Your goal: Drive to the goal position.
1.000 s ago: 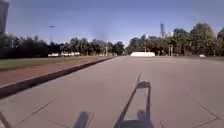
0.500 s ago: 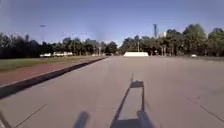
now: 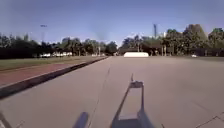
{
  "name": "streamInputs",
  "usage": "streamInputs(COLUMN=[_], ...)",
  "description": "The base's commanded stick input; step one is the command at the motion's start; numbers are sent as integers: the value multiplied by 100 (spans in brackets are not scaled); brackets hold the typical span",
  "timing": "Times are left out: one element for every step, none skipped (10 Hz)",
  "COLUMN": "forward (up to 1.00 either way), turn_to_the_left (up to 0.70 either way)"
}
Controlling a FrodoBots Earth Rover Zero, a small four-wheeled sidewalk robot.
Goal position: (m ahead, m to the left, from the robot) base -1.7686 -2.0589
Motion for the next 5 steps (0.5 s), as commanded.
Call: streamInputs(forward=[100,100,100,83,0], turn_to_the_left=[0,-3,-27,-30,-45])
